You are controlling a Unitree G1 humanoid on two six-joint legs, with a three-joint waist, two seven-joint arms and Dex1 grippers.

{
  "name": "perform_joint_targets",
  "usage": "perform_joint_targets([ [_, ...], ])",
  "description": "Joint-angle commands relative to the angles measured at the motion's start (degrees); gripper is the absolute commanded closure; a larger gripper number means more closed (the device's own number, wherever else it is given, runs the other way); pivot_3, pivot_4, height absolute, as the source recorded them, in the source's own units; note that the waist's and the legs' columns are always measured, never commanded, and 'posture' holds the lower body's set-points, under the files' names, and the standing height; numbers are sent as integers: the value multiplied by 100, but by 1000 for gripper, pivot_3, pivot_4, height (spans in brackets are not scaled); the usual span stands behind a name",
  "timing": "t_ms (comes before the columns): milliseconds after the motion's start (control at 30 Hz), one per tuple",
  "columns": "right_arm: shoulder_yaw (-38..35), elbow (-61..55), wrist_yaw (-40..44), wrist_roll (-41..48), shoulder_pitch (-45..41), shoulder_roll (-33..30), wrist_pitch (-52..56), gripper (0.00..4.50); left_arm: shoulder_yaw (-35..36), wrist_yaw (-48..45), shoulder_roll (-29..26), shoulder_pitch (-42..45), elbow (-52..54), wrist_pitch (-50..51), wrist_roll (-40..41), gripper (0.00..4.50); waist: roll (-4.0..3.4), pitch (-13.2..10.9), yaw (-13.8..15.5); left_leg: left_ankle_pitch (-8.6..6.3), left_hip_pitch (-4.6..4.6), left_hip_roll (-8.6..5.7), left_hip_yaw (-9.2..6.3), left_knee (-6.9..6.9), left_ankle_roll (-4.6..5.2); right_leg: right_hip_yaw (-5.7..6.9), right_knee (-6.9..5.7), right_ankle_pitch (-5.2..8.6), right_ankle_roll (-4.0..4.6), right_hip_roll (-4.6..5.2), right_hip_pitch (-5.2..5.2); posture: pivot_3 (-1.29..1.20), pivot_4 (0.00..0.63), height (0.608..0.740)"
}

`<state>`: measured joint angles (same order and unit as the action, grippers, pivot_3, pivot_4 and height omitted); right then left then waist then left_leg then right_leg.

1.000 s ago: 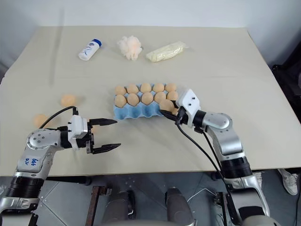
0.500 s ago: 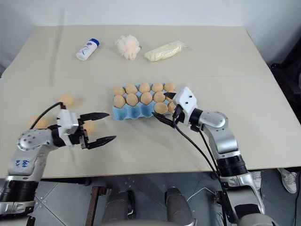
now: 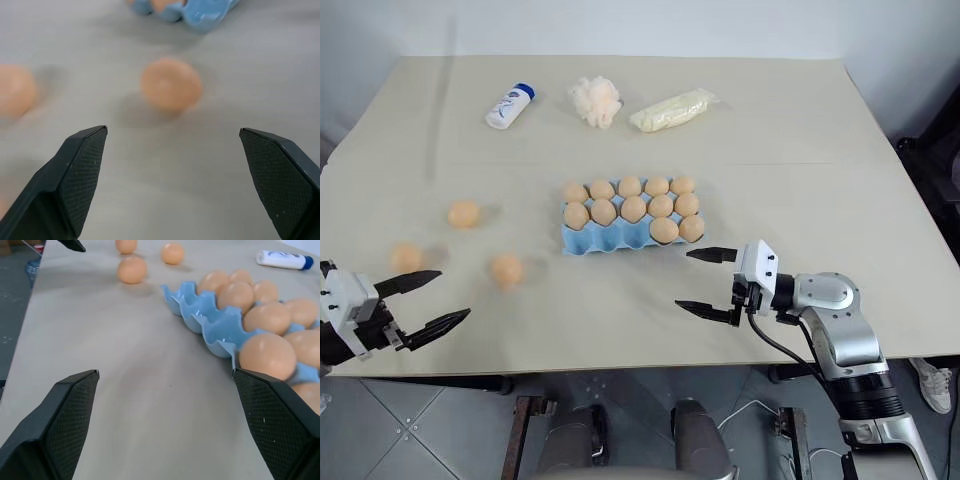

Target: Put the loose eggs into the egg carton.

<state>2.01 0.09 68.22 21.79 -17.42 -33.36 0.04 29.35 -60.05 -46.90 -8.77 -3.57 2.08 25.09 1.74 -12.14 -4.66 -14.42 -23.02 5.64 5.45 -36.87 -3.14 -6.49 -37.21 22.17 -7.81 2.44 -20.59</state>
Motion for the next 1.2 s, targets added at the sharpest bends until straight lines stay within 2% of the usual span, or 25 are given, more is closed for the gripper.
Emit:
perform_joint_targets([
  [33, -13, -19, 2, -10, -67, 65, -207, 38, -101, 58, 65, 157, 23, -141, -44, 0, 1, 1, 8, 0, -1, 1, 0, 0, 0, 2, 5, -3, 3, 1, 0, 0, 150, 740],
  [333, 104, -197, -116, -171, 27, 50, -246, 38, -999, 556, 553, 1328, -254, -2, -272, 0, 1, 1, 12, -2, -6, 7, 2, 9, -6, 6, 14, -9, -1, -6, -7, 0, 150, 740],
  [467, 133, -355, -225, -187, 67, 27, -176, 38, -1517, 756, 816, 1922, -816, -145, -672, 0, 0, 1, -7, 1, -6, 9, 10, 0, -11, 5, 14, -9, -3, -8, -9, 0, 150, 740],
  [567, 141, -439, -296, -196, 87, 32, -127, 38, -1607, 779, 887, 2097, -1031, -239, -744, 0, 1, 1, -25, 1, -7, 11, 12, -11, -12, 2, 11, -11, -7, -9, -8, 0, 150, 740],
  [667, 85, -582, -471, -202, 165, 31, -70, 0, -1627, 712, 835, 2182, -1132, -325, -750, 567, 1, 1, -2, 1, -7, 14, 14, -14, -13, 3, 8, -11, -7, -11, -9, 0, 150, 740],
  [767, 78, -656, -570, -202, 229, 16, -42, 0, -1554, 605, 789, 2192, -1000, -263, -599, 1511, 1, 1, 6, 1, -7, 14, 14, -16, -12, 3, 6, -11, -7, -10, -8, 0, 150, 740],
  [867, 76, -733, -668, -222, 326, 9, -25, 0, -1536, 446, 869, 2298, -231, 281, 7, 1511, 1, 1, 10, 1, -7, 13, 15, -17, -13, 2, 6, -11, -7, -9, -7, 0, 150, 740],
  [967, 73, -769, -755, -233, 379, 13, -13, 0, -1927, 446, 986, 2587, 411, 776, 186, 1511, 1, 1, 51, 1, -8, 13, 14, -17, -12, 3, 4, -12, -8, -10, -6, 0, 150, 740],
  [1067, 93, -802, -832, -256, 400, 18, -4, 0, -2429, 526, 1266, 3049, 692, 1053, 82, 1511, 0, 1, 139, 2, -7, 10, 12, -26, -11, 1, 2, -14, -13, -10, -3, 0, 150, 740],
  [1200, 68, -884, -964, -276, 452, 6, 30, 0, -3088, 586, 1821, 3803, 290, 804, -383, 1511, 1, 1, 168, 9, -8, 3, 12, -34, -15, -5, 7, -20, -23, -10, 2, 0, 150, 740],
])
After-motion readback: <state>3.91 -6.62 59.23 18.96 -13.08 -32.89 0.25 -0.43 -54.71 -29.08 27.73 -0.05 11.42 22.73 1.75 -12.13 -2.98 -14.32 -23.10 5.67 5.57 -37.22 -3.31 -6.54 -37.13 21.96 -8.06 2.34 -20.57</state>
